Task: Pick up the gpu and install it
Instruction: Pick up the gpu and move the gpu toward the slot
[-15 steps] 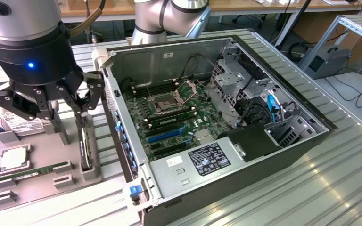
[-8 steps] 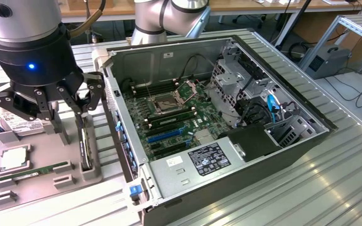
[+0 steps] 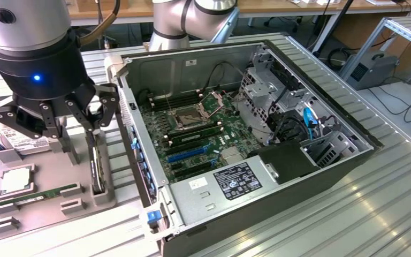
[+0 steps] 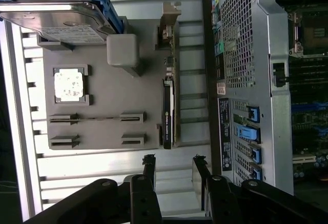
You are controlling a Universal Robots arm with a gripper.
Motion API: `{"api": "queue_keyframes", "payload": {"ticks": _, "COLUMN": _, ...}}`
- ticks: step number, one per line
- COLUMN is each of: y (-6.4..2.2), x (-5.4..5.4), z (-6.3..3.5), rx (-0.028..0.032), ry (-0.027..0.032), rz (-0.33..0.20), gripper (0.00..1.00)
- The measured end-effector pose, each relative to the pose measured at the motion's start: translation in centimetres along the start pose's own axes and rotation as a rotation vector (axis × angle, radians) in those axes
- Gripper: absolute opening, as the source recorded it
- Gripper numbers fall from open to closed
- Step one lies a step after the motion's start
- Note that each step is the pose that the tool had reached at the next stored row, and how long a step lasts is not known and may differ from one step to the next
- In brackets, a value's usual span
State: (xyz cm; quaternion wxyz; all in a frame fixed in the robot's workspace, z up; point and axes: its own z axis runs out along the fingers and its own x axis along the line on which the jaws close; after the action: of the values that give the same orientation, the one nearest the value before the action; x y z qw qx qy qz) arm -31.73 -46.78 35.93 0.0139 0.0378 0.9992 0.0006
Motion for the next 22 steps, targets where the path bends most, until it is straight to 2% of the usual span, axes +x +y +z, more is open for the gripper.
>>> {"api": "queue_keyframes", "payload": {"ticks": 22, "y": 0.00, "x": 0.02, "z": 0.74, "rx": 0.0021, "ry": -0.0001, "rz": 0.000, "gripper": 0.42}}
